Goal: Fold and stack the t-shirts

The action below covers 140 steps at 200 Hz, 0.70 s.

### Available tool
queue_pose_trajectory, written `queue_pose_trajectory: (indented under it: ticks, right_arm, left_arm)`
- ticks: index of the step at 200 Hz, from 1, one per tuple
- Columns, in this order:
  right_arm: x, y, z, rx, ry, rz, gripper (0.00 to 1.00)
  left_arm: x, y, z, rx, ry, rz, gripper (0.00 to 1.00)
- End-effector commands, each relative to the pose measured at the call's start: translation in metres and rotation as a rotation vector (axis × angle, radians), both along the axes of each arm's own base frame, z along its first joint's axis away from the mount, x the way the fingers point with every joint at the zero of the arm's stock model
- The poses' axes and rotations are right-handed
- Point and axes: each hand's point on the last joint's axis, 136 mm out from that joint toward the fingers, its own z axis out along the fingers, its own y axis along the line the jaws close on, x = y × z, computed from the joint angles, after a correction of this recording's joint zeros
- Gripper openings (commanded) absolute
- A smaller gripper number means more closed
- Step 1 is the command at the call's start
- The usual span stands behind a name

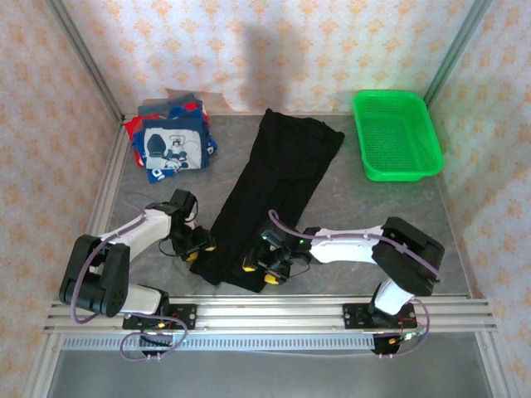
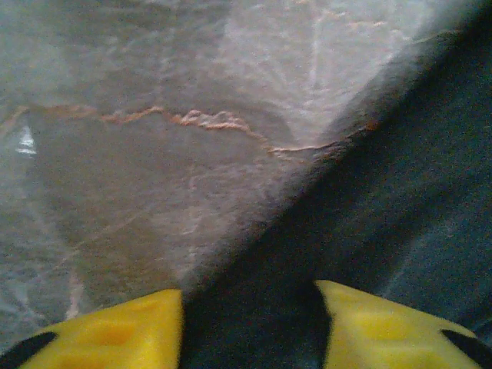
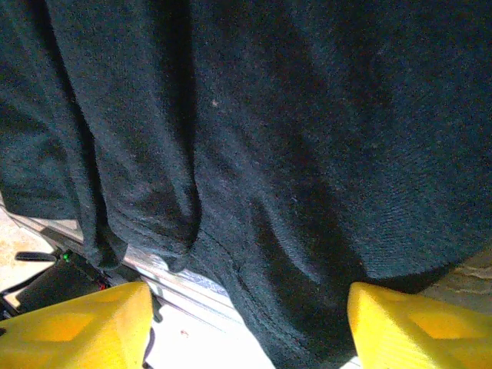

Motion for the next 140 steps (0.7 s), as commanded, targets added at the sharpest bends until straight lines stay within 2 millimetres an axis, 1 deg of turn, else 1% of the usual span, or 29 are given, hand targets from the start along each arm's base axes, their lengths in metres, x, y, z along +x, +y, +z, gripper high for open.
queue_pose_trajectory:
  ticks: [1,18,36,46,59,70,77,94,106,126,140]
  right_arm:
    - [-0.011,-0.011,-0.014,-0.073,0.041,0.029,0.63]
    - [-0.014,-0.022,-0.013,-0.108,0.031,0.035,0.57]
    - [-0.017,-0.033,-0.012,-0.132,0.028,0.027,0.54]
    - [-0.016,-0.039,-0.007,-0.143,0.014,0.016,0.55]
    - [-0.014,-0.046,0.003,-0.162,-0.012,0.005,0.60]
    - [-0.013,-0.049,0.013,-0.160,-0.028,-0.001,0.63]
    - [-0.014,-0.052,0.016,-0.162,-0.029,-0.002,0.63]
    - [-0.016,-0.052,0.017,-0.146,-0.025,-0.011,0.64]
    - [-0.014,-0.049,0.013,-0.127,-0.024,-0.027,0.64]
    - [-0.014,-0.036,0.007,-0.093,-0.003,-0.034,0.63]
    - [-0.016,-0.038,0.002,-0.125,0.009,-0.017,0.62]
  left_arm:
    - [-0.044,-0.029,-0.011,-0.130,0.148,-0.016,0.34]
    - [-0.051,-0.032,-0.011,-0.131,0.143,-0.018,0.25]
    - [-0.054,-0.034,-0.008,-0.139,0.135,-0.014,0.19]
    - [-0.053,-0.035,-0.006,-0.144,0.128,-0.008,0.17]
    - [-0.052,-0.037,-0.003,-0.155,0.117,-0.004,0.15]
    - [-0.050,-0.040,0.000,-0.164,0.106,-0.006,0.14]
    - [-0.049,-0.042,0.001,-0.170,0.103,-0.008,0.13]
    - [-0.046,-0.046,0.003,-0.176,0.094,-0.017,0.12]
    - [-0.046,-0.048,0.003,-0.177,0.095,-0.023,0.12]
    - [-0.047,-0.047,0.002,-0.172,0.102,-0.033,0.11]
    - [-0.048,-0.047,0.002,-0.171,0.101,-0.035,0.11]
